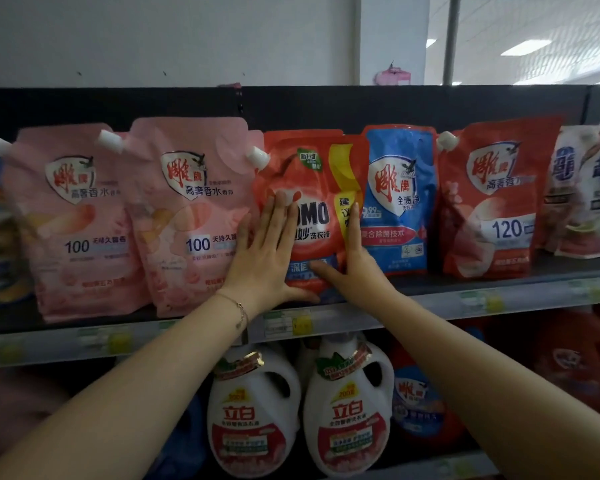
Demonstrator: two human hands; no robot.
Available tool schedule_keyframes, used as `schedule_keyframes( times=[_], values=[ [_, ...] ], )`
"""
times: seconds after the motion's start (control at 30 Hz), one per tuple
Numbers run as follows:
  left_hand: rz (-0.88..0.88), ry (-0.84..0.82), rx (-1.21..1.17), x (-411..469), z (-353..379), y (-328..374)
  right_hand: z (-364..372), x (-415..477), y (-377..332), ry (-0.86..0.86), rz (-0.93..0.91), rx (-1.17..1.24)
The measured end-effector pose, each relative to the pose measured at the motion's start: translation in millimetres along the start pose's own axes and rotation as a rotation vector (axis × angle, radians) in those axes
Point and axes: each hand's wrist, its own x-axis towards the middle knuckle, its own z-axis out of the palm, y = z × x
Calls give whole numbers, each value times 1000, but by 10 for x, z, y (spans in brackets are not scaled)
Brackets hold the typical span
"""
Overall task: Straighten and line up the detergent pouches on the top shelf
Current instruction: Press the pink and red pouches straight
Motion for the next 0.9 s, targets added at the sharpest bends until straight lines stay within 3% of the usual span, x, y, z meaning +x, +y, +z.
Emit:
schedule_keyframes(
  times=[0.17,0.3,0.5,0.9],
  values=[
    [-14,-21,-18,59,-16,-60,-173,28,-66,-7,-109,-492],
    [12,-16,68,125,-70,-152,-178,88,-65,-31,-328,-671],
    [23,-58,208,270,-78,-381,21,131,4,-75,-317,-687],
    [-32,-75,192,238,-112,-313,20,199,-80,-135,-212,-873]
  ],
)
